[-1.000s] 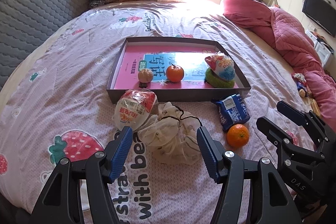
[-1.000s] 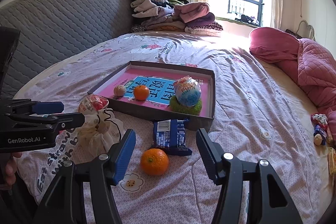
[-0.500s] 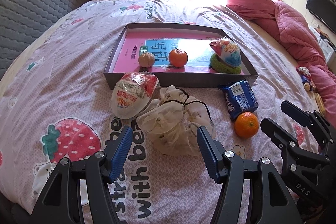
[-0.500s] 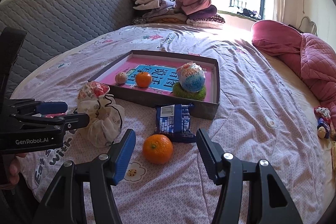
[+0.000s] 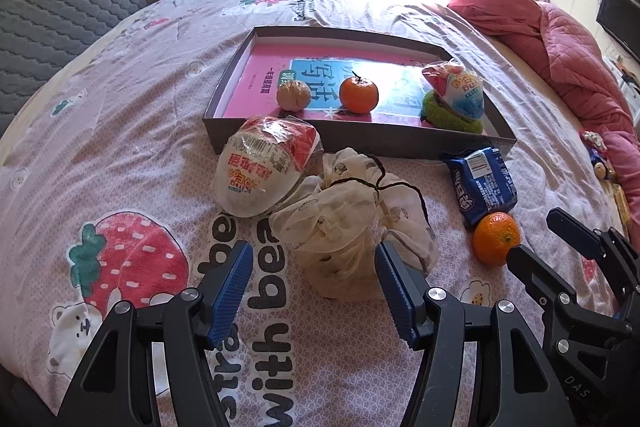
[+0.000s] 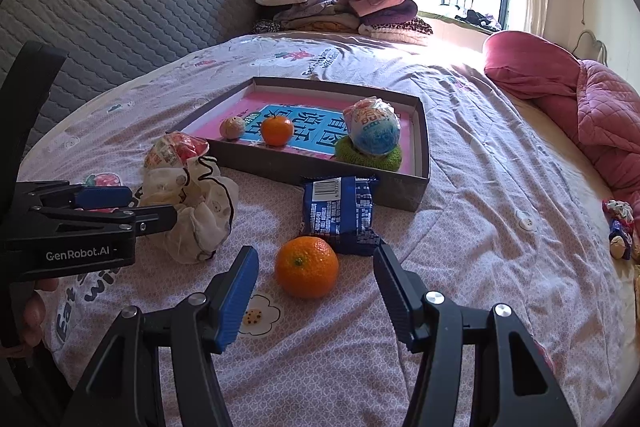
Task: Organize objects
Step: 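Move left tool toward the cream mesh fabric while right tool approaches the loose orange, then close left tool on the cream mesh fabric while right tool closes on the orange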
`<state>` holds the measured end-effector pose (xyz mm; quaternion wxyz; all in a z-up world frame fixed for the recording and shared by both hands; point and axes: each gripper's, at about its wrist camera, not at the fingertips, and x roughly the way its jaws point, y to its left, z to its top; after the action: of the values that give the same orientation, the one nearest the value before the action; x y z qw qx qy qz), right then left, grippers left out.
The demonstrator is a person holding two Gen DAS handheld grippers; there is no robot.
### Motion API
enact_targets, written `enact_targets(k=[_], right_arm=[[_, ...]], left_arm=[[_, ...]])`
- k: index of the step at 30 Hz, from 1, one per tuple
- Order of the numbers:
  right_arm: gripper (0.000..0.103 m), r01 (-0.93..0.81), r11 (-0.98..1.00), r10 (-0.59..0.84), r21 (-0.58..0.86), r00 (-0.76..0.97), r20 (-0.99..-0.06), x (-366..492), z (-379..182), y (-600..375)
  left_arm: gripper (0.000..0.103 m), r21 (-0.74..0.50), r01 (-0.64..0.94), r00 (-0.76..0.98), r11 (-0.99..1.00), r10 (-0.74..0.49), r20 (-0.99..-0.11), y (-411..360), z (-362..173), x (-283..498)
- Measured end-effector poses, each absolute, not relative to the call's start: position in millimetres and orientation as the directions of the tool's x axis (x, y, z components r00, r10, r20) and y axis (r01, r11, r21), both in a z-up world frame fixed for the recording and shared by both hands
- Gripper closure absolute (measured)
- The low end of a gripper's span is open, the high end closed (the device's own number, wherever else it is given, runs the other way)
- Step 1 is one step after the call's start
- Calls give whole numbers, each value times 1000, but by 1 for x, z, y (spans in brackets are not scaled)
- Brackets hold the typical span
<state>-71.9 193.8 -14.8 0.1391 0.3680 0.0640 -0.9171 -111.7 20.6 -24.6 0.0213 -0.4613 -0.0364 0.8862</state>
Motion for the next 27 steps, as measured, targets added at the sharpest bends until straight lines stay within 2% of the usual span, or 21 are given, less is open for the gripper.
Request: enact_targets(k=[27], right_arm=[[44, 277, -961, -177, -18, -661, -729, -85, -39, 189]], left_arm=[[38, -148, 22, -554, -989, 111, -825, 30, -49, -136]])
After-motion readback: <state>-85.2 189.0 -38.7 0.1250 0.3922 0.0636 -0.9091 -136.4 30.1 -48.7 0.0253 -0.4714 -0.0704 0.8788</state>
